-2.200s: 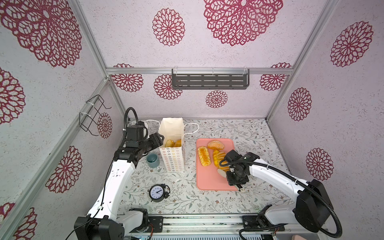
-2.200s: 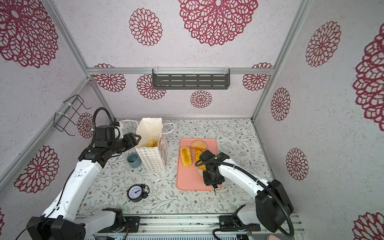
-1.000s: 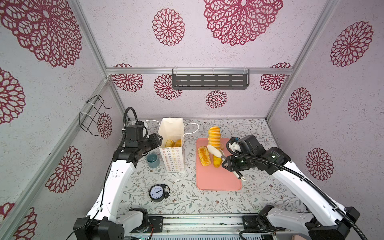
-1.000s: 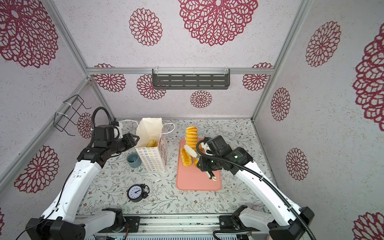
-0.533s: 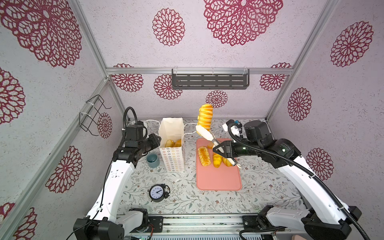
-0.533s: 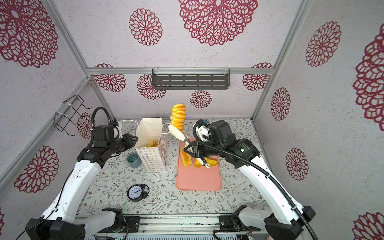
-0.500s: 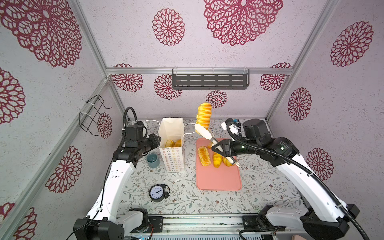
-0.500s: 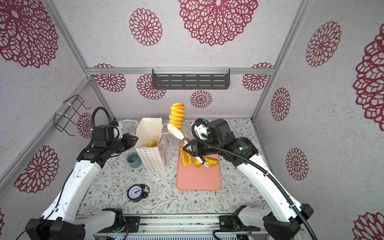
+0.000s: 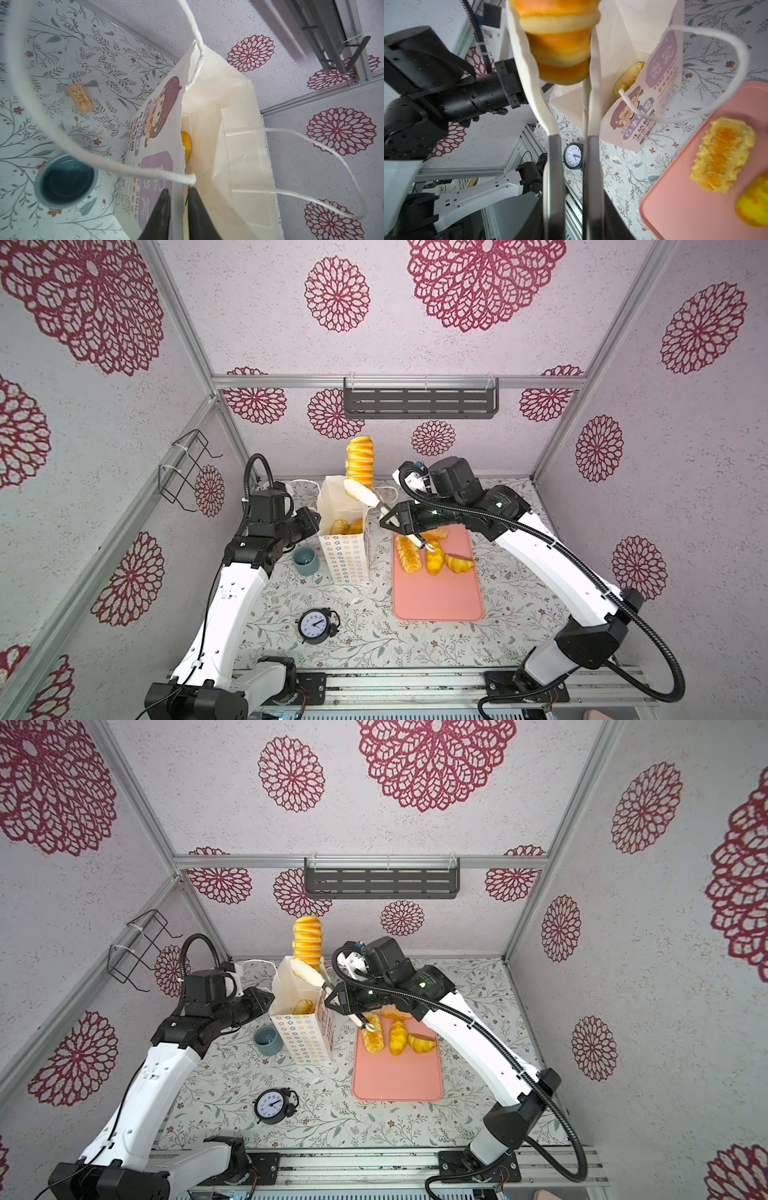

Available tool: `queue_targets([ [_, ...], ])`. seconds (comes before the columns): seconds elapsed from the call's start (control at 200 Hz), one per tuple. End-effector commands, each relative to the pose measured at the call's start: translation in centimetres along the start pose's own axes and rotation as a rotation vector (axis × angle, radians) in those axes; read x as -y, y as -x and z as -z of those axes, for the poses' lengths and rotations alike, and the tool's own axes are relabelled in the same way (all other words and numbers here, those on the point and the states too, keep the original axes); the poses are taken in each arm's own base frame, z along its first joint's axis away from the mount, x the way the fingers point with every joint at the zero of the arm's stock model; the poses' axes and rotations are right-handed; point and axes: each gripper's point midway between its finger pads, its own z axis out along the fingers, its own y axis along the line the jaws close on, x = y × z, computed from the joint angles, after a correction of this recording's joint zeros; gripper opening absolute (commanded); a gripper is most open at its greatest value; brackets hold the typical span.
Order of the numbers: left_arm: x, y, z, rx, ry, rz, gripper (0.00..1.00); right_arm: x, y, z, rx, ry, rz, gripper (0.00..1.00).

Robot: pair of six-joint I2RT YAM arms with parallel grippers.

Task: Place the fake bread into the paper bag
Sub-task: 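Open the tongs with right gripper to drop the sliced loaf into the bag, then move the tongs with right gripper back to the yellow-orange bun on the tray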

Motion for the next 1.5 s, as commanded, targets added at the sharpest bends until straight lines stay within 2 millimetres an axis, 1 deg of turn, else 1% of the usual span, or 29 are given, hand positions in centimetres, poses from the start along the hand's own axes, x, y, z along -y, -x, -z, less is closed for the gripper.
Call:
queue_targets([
  [0.0, 0.9, 0.1, 0.3, 0.014, -0.03, -0.009, 0.18, -1.3, 1.2, 1.1, 0.05, -0.003, 0.065, 0.34],
  [0.29, 0.7, -0.3, -0.1, 0.001, -0.033, -0.005, 0.14, -0.2, 0.1, -0.9, -0.013, -0.055, 0.061, 0.35],
  [0.565, 0.7, -0.3, -0.2, -0.002, -0.034, -0.005, 0.07, 0.0, -0.2, -1.5, -0.029, -0.072, 0.063, 0.39],
  [0.836, 0.6, -0.5, -0.4, -0.008, -0.033, -0.005, 0.01, -0.1, 0.0, -1.2, -0.015, -0.075, 0.065, 0.47],
  [1.086, 0.7, -0.3, -0.3, -0.004, -0.033, -0.006, 0.0, -0.3, 0.3, -0.7, 0.004, -0.077, 0.068, 0.47],
  [1.156, 0.6, -0.4, -0.3, -0.005, -0.032, -0.007, 0.0, -0.5, 0.5, -0.3, 0.015, -0.08, 0.069, 0.47],
  [1.281, 0.7, -0.2, -0.4, -0.006, -0.033, -0.008, 0.0, -0.6, 1.0, 1.4, 0.052, -0.105, 0.074, 0.46],
  [1.366, 0.8, -0.1, -0.5, -0.008, -0.036, -0.008, 0.07, -0.5, 1.1, 2.9, 0.077, -0.13, 0.075, 0.46],
  [1.426, 0.9, -0.1, -0.6, -0.01, -0.04, -0.011, 0.15, -0.1, 0.9, 4.1, 0.093, -0.157, 0.073, 0.46],
  [1.491, 1.1, 0.1, -0.6, -0.008, -0.041, -0.014, 0.27, 0.6, 0.5, 5.6, 0.112, -0.192, 0.061, 0.46],
])
